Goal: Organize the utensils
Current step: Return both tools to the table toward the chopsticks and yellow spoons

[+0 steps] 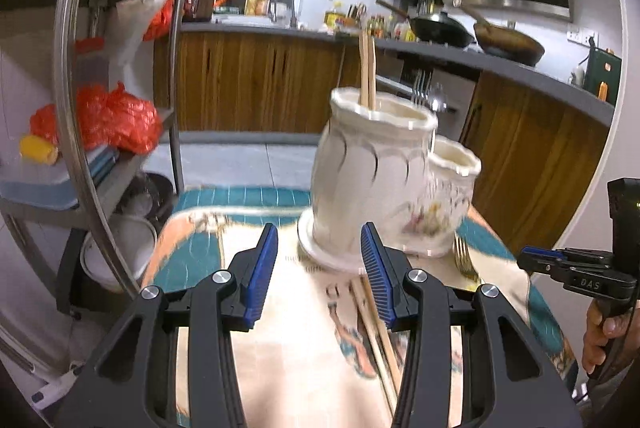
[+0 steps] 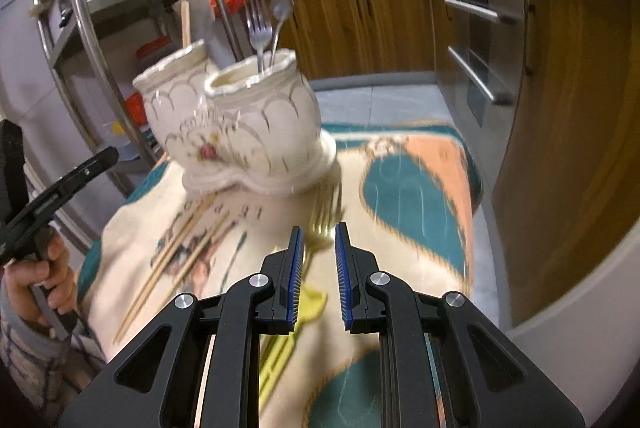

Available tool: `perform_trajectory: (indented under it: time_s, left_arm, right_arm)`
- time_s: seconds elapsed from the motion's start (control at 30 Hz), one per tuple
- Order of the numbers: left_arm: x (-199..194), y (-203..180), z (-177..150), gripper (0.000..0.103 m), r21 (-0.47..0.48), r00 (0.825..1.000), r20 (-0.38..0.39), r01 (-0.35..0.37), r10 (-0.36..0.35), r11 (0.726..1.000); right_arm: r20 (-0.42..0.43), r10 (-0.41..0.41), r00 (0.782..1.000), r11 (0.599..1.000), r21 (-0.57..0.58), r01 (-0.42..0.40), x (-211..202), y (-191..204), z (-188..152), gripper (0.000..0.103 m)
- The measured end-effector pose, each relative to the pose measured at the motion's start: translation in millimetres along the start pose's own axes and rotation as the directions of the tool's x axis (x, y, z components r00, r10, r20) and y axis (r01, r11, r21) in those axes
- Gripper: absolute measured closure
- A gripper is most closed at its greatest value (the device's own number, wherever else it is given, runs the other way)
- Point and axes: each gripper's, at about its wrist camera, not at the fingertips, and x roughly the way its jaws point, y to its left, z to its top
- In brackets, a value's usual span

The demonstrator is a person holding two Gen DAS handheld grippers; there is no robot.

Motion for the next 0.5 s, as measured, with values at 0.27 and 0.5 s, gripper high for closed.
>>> perform_trajectory:
  time_s: [0.27, 0.5]
  left_arm:
    - [8.8, -10.0, -27.2, 0.060, 0.043, 0.992, -0.124, 0.018, -0.013, 0.999]
    - [18.4, -23.0, -40.8, 0.060, 0.092, 0.979, -0.202, 0.034, -0.015, 0.995]
  right_arm:
    - [-0.080, 0.073, 0.994, 0.997, 0.005, -0.073, -5.1, 9.6, -35.8, 0.086]
    - [-0.120, 0.076, 0.990, 0.997, -0.009, -0.078, -4.0, 16.1, -49.2, 0.086]
